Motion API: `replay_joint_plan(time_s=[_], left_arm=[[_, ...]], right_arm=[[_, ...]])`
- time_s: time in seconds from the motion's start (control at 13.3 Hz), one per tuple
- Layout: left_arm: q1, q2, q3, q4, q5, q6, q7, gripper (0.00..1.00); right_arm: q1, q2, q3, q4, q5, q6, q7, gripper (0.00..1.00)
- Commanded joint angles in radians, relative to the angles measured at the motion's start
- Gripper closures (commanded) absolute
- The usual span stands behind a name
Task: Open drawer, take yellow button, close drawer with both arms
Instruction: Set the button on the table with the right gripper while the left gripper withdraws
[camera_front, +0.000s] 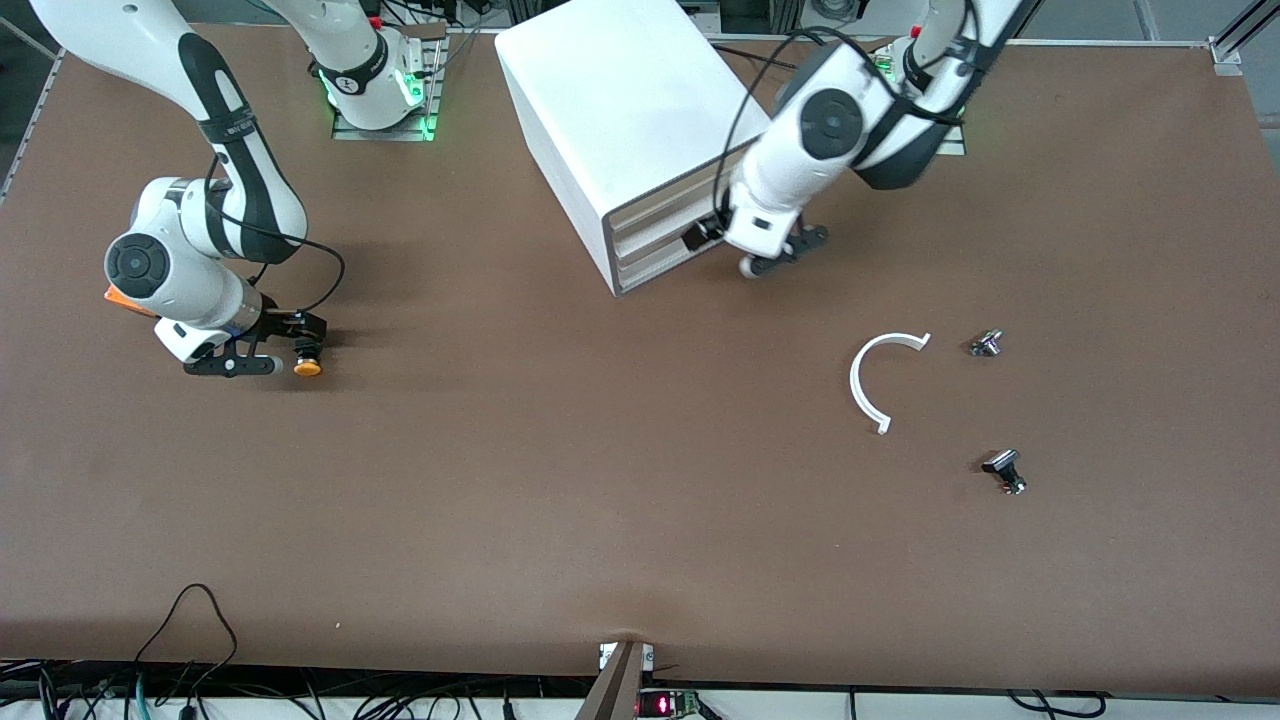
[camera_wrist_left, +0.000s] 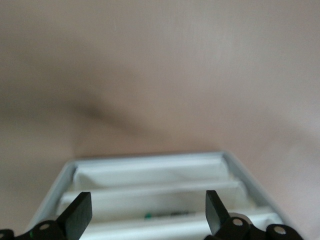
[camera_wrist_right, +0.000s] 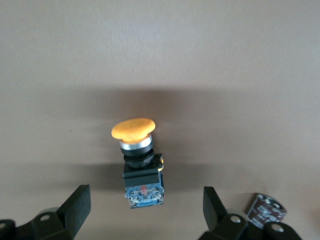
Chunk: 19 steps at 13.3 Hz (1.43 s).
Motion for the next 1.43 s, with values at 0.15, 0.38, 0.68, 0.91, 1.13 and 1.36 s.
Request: replay_joint_plan(time_s=[0.15,0.38,0.68,0.91,1.13,1.36], left_arm=[[0.084,-0.078,0.128,0.04,-0.014,-0.019,0.358,0.0],[0.129,-0.105,0.21,0.104,0.072,-0.083,0.4,0.0],[0.152,-0.131,0.309,0.274,0.134,-0.399,0.406,0.0],[0.151,-0.176,0.369,0.298,0.192,-0.48,0.545,0.0],[0.137,-0.202,0.386,0.301,0.192,-0.498,0.598,0.0],[0.134,-0.225,0.386,0.304,0.203,-0.568,0.604,0.0]], right_arm=[[-0.018,-0.033,0.022,0.174,0.013,-0.235,-0.006,0.0],[-0.017,-0.056,0.057,0.27,0.014,-0.338,-0.004,0.0],[-0.017,-0.059,0.09,0.442,0.017,-0.527,-0.001,0.0],[-0.008,-0.058,0.09,0.568,0.075,-0.662,0.0,0.0],[0.026,-0.056,0.088,0.684,0.157,-0.733,0.058,0.0],[0.06,-0.055,0.102,0.774,0.149,-0.825,0.32,0.0]])
